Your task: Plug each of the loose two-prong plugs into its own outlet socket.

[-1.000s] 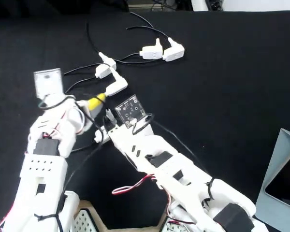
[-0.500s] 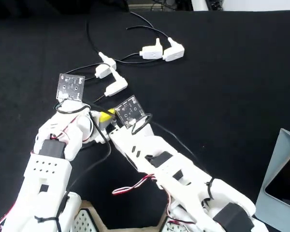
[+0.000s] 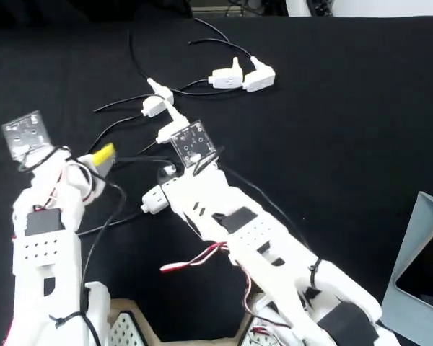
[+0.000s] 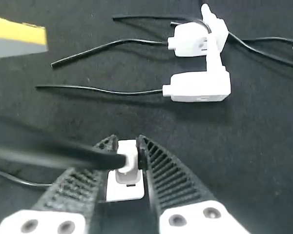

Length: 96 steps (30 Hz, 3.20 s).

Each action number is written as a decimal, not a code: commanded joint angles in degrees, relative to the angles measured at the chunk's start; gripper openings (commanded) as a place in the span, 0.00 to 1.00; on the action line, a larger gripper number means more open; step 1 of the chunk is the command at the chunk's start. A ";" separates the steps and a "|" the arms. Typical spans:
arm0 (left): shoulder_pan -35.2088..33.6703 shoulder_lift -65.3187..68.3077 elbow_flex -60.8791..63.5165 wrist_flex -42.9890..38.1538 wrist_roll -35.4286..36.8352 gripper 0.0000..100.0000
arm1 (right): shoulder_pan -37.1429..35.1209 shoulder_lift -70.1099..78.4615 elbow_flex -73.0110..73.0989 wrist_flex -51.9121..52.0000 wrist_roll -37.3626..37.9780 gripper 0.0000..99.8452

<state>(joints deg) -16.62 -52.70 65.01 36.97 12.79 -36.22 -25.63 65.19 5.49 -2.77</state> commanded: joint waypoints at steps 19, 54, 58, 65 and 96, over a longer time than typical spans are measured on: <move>-1.10 -0.97 -2.15 0.26 0.88 0.34 | -0.62 9.54 -3.47 -3.78 -0.62 0.01; -1.10 -0.97 -2.15 0.26 0.62 0.34 | -2.29 9.98 -1.45 0.09 -0.35 0.01; -1.10 -0.97 -2.15 0.26 0.62 0.34 | -1.41 9.89 -1.98 3.25 -0.35 0.01; -1.10 -0.97 -2.15 0.26 0.53 0.34 | -1.76 10.07 -1.89 3.69 -0.35 0.01; -1.10 -0.97 -2.07 0.26 0.53 0.34 | 3.16 22.37 -17.19 10.73 2.81 0.01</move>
<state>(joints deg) -17.49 -52.70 65.01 36.97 13.41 -36.13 -4.18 50.68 16.92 -0.48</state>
